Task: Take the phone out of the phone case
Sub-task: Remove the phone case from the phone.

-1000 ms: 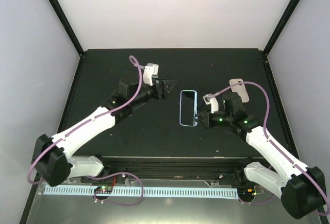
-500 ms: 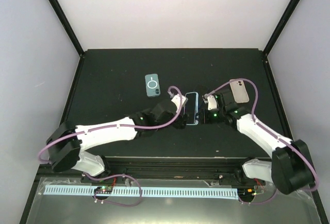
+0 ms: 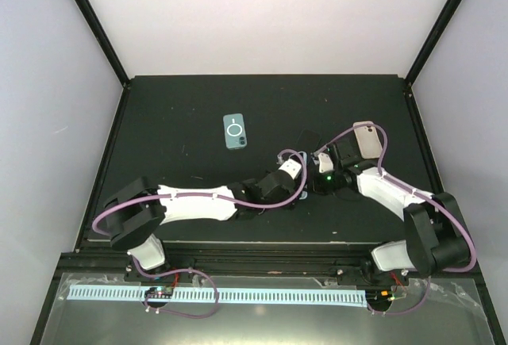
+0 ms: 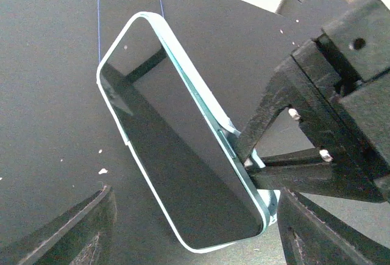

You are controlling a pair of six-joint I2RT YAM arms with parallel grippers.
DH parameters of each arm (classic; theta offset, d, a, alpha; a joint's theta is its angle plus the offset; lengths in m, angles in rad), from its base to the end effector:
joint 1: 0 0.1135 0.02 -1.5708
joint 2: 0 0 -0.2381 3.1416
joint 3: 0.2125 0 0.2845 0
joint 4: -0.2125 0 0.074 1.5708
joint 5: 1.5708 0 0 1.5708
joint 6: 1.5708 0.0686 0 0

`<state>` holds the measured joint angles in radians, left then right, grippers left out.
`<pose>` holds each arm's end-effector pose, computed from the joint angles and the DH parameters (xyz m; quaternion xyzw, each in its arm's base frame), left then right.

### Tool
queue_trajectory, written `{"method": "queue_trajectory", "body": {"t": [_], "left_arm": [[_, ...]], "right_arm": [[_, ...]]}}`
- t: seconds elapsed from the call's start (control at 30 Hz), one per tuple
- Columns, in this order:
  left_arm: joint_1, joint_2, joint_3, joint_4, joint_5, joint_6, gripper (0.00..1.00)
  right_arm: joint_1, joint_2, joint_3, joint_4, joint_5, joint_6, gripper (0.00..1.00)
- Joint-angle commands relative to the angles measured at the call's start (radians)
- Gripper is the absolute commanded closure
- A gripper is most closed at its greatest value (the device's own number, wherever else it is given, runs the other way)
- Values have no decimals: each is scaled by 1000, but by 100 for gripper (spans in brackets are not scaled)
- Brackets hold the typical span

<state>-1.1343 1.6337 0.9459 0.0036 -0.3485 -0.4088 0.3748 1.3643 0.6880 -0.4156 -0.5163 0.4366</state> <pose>0.1883 -0.3483 0.1334 0.2462 0.8582 -0.1823 0.4120 0.2549 0.1367 0.1006 -0.0315 0.9407 0.3184 0.1128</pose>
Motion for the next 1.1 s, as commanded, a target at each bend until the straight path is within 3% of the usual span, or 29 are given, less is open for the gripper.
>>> {"method": "queue_trajectory", "body": {"t": [0.0,0.37,1.07], "left_arm": [[-22,50,32,27,-43,-24,27],[-53,149,67,59,-39,36,29],[-50,265,174,-128,-266,-62,32]], "right_arm": [[-7,28,42,13,-17,5,99],[-14,64,50,12,-46,2,99],[-25,125,58,1,-143,-11,99]]}}
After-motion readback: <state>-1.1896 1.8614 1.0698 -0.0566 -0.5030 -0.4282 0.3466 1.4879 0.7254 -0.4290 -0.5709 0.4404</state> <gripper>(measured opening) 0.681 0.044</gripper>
